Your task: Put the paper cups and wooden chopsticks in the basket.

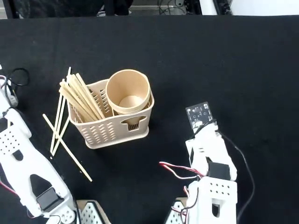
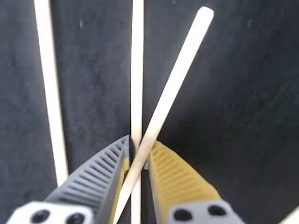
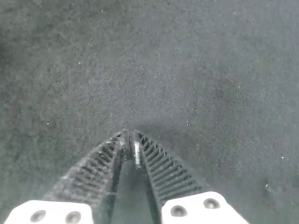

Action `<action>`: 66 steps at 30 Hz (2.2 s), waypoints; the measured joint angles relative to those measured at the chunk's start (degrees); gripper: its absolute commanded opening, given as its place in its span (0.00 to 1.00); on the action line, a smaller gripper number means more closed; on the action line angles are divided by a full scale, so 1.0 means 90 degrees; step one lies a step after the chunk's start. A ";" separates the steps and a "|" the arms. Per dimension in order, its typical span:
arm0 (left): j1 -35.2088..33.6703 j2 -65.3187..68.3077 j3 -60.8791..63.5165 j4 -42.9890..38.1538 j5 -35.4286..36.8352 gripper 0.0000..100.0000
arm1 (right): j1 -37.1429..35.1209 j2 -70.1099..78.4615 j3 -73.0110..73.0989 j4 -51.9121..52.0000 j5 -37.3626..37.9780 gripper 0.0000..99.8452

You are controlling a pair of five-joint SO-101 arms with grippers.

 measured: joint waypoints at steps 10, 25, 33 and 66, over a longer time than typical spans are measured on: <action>-0.0029 -0.0059 -0.1084 0.0850 -0.0059 0.03 | 0.0000 0.0000 0.0000 -0.0039 0.0000 0.01; -0.0078 -0.4200 0.0821 0.0918 0.0459 0.03 | 0.0000 0.0000 0.0000 -0.0059 0.0000 0.01; 0.0508 -0.5783 0.2305 0.0889 0.0498 0.03 | 0.0000 0.0000 0.0000 -0.0059 0.0000 0.01; 0.4405 -1.7231 1.2747 -0.6125 0.1465 0.03 | 0.0000 0.0000 0.0000 -0.0059 0.0000 0.01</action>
